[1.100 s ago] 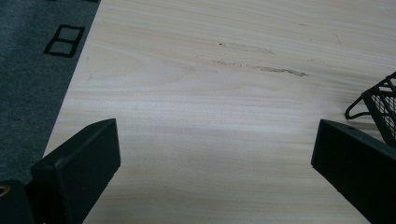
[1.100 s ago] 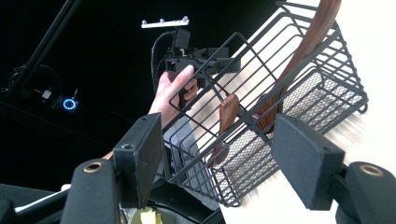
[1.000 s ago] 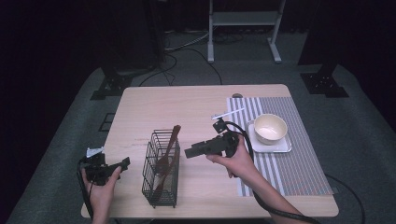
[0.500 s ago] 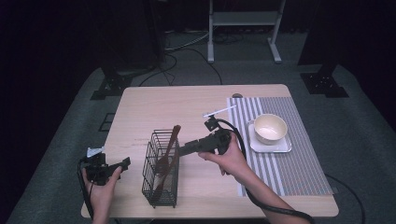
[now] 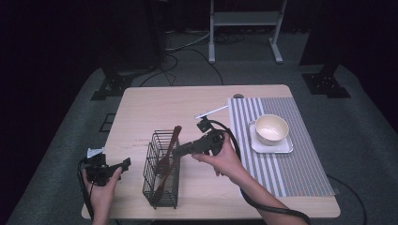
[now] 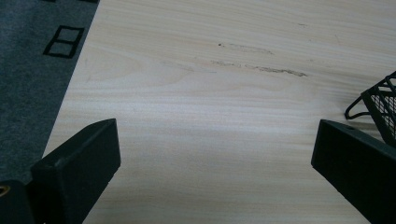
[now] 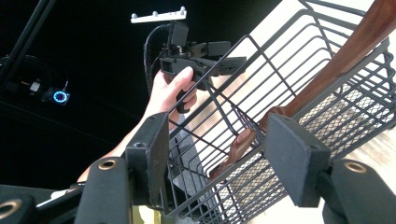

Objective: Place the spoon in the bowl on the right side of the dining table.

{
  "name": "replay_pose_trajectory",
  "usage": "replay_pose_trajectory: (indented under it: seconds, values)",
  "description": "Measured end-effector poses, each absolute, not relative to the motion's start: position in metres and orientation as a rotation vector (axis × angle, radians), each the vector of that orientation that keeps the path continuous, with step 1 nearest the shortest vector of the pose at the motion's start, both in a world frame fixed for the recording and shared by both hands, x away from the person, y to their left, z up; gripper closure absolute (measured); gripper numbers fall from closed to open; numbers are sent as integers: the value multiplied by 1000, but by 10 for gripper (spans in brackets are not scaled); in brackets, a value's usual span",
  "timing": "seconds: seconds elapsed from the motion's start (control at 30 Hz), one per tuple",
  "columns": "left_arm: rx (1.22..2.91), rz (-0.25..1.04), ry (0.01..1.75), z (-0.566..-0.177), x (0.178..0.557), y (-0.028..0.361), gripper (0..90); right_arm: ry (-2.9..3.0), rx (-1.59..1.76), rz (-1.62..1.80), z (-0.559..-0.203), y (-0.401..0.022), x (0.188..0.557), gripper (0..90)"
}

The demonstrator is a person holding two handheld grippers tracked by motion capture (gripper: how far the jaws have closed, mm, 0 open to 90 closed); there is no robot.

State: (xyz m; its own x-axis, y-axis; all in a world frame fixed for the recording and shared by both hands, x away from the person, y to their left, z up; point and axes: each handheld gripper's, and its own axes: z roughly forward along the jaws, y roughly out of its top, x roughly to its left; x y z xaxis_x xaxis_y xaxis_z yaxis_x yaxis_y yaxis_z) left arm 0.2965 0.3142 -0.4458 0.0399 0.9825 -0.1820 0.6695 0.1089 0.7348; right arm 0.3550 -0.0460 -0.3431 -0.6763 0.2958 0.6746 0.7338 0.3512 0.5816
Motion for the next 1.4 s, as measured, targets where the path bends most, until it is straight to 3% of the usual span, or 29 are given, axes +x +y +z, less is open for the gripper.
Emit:
replay_pose_trajectory:
  seconds: [0.37,1.0,1.4]
  values:
    - [1626,577,1699,-446,297,314,2,-2173,-936,-1226,-352,-40,358,490]
    - [1614,579,1712,-446,297,316,2,-2181,-913,-1178,-358,-31,358,776]
    - [1613,577,1717,-446,296,317,2,-2196,-894,-1204,-347,-35,357,801]
